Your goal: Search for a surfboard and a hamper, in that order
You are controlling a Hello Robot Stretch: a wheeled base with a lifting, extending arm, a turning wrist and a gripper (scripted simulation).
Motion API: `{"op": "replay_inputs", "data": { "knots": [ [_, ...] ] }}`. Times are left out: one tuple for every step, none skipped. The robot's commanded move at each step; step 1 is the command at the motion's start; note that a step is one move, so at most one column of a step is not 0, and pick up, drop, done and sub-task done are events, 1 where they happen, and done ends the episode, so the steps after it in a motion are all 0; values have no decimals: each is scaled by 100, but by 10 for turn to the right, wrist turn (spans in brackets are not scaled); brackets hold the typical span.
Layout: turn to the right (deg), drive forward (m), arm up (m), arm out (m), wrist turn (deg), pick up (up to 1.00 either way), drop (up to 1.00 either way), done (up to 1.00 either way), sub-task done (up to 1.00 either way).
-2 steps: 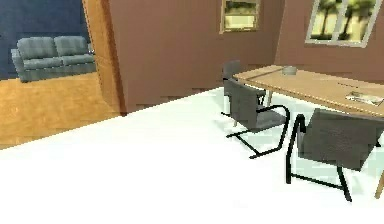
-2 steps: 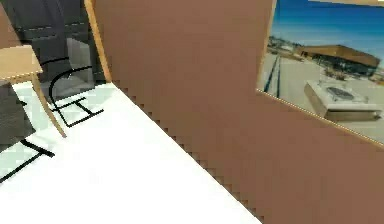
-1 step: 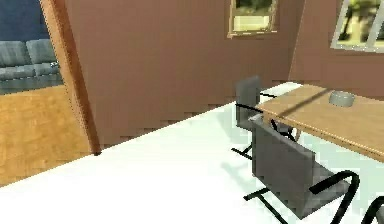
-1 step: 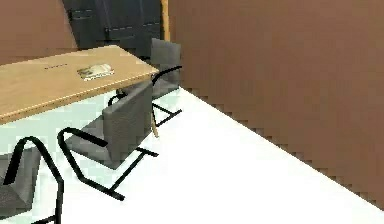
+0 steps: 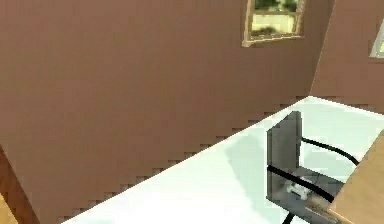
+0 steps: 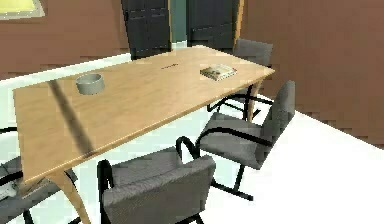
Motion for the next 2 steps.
{"op": "replay_inputs", "data": {
  "knots": [
    [30, 0, 0, 0, 0, 0, 0, 0, 0],
    [0, 100, 0, 0, 0, 0, 0, 0, 0]
  ]
}}
